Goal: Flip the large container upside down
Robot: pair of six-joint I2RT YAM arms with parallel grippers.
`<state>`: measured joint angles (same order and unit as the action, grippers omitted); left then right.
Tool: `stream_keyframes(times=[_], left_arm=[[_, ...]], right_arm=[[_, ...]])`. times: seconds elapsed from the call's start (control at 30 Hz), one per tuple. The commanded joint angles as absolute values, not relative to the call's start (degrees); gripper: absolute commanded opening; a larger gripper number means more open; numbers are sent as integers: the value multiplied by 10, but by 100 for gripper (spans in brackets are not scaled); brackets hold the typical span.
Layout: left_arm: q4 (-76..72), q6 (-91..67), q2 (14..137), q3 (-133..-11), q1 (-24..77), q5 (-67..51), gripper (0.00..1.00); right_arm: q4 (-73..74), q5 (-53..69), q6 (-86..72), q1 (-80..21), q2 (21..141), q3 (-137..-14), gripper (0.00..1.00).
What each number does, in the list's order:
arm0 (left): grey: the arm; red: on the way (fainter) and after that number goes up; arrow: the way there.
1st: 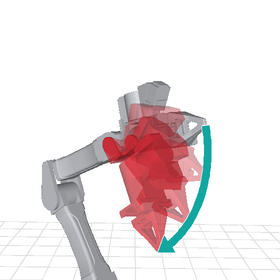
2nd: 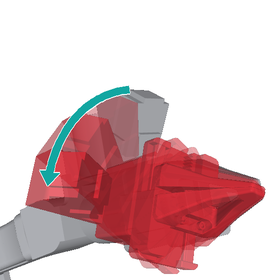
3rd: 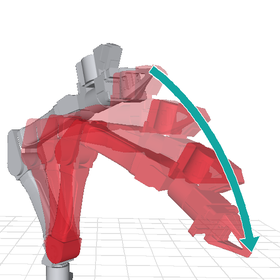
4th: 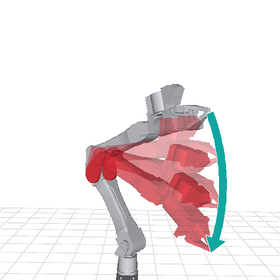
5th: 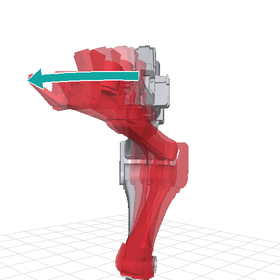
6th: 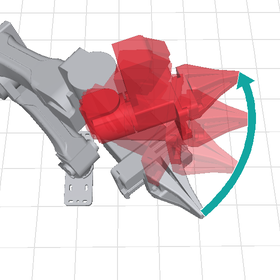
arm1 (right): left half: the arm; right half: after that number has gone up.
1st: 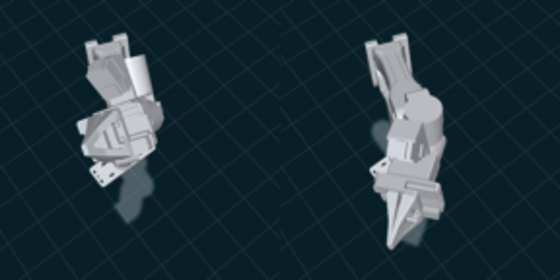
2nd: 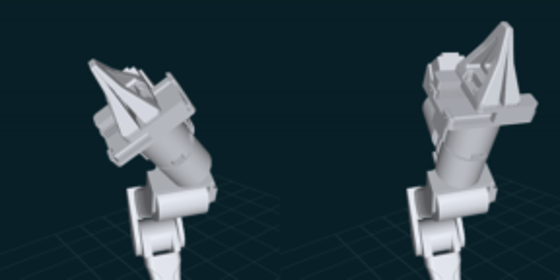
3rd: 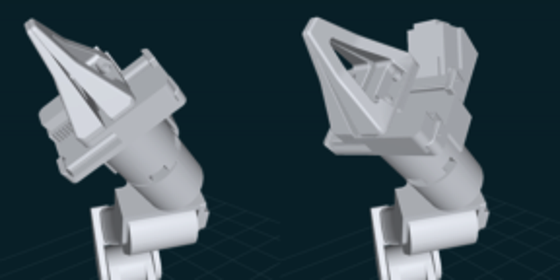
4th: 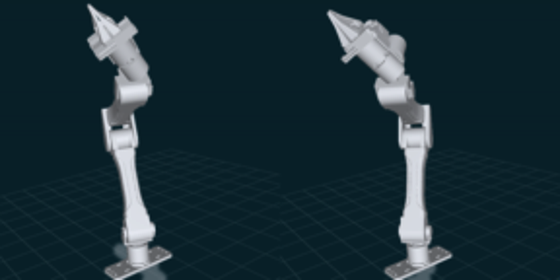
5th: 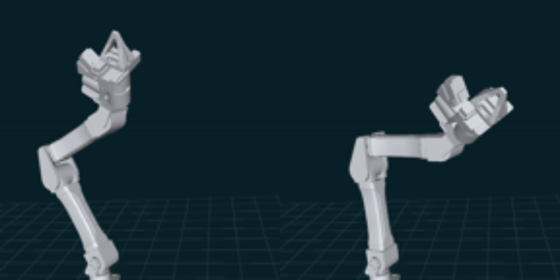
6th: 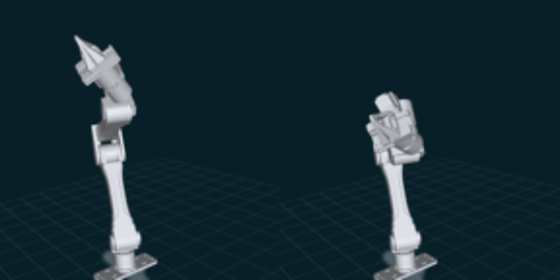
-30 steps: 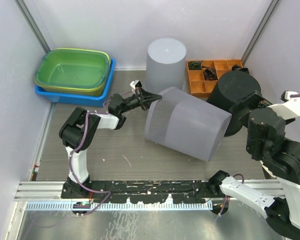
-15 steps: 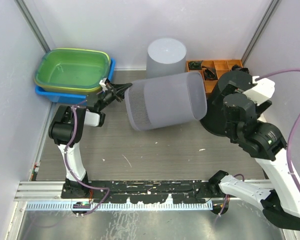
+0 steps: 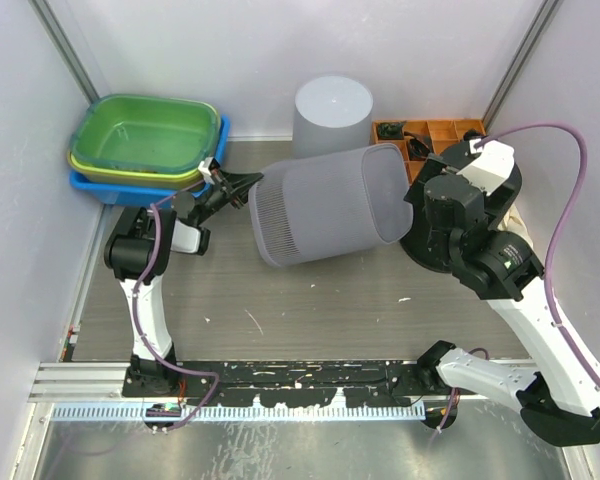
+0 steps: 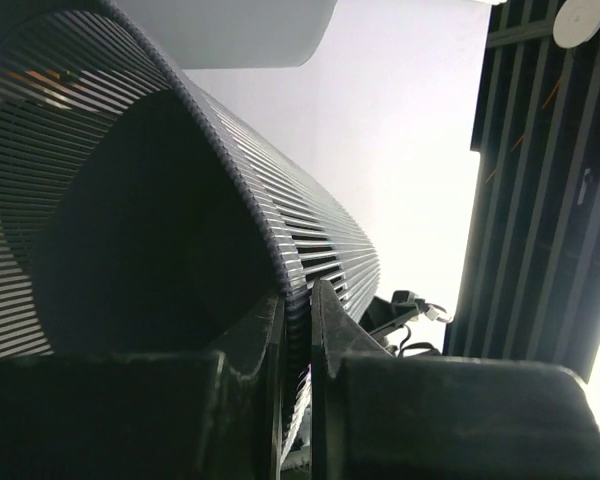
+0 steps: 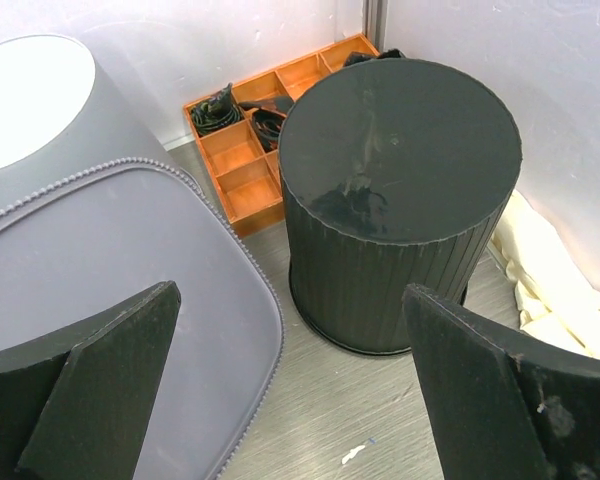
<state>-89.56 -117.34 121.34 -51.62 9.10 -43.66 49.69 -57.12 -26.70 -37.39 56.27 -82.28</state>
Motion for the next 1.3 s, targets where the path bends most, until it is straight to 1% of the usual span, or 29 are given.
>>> stream_keyframes(times=[0.0, 0.2, 0.33, 0.4, 0.53, 0.6, 0.67, 0.77, 0.83, 1.0, 1.07, 1.1, 1.13, 1.27], left_arm=[[-818, -1299, 1340, -480, 58, -476, 7], [-819, -1309, 1360, -516, 14, -489, 7], [-819, -1289, 1380, -517, 6, -512, 9], [-818, -1269, 1396, -503, 7, -511, 11], [-805, -1227, 1434, -492, 23, -512, 12], [-801, -1217, 1443, -493, 37, -507, 13], [-781, -1195, 1443, -499, 47, -506, 17], [-734, -1161, 1432, -506, 66, -508, 28], [-702, -1138, 1421, -509, 83, -511, 32], [-570, -1046, 1382, -525, 121, -514, 47], [-524, -1011, 1369, -537, 135, -516, 83], [-491, -987, 1360, -545, 142, -517, 90], [-439, -955, 1350, -563, 152, -520, 100], [-154, -755, 1298, -635, 188, -500, 99]], right_arm=[[445, -569, -246, -374, 566, -820, 100], [400, -525, -225, -374, 595, -802, 100], [368, -467, -207, -374, 621, -809, 100], [353, -413, -197, -374, 634, -819, 100], [317, -264, -188, -374, 671, -838, 100], [314, -233, -190, -374, 692, -849, 100], [307, -222, -193, -374, 709, -852, 100], [295, -205, -198, -374, 737, -855, 100], [292, -196, -201, -375, 755, -863, 100], [288, -181, -210, -374, 796, -886, 100], [288, -179, -213, -374, 807, -891, 100], [289, -177, -214, -374, 812, -893, 100], [291, -176, -216, -374, 816, -897, 100], [302, -173, -219, -374, 824, -914, 100]])
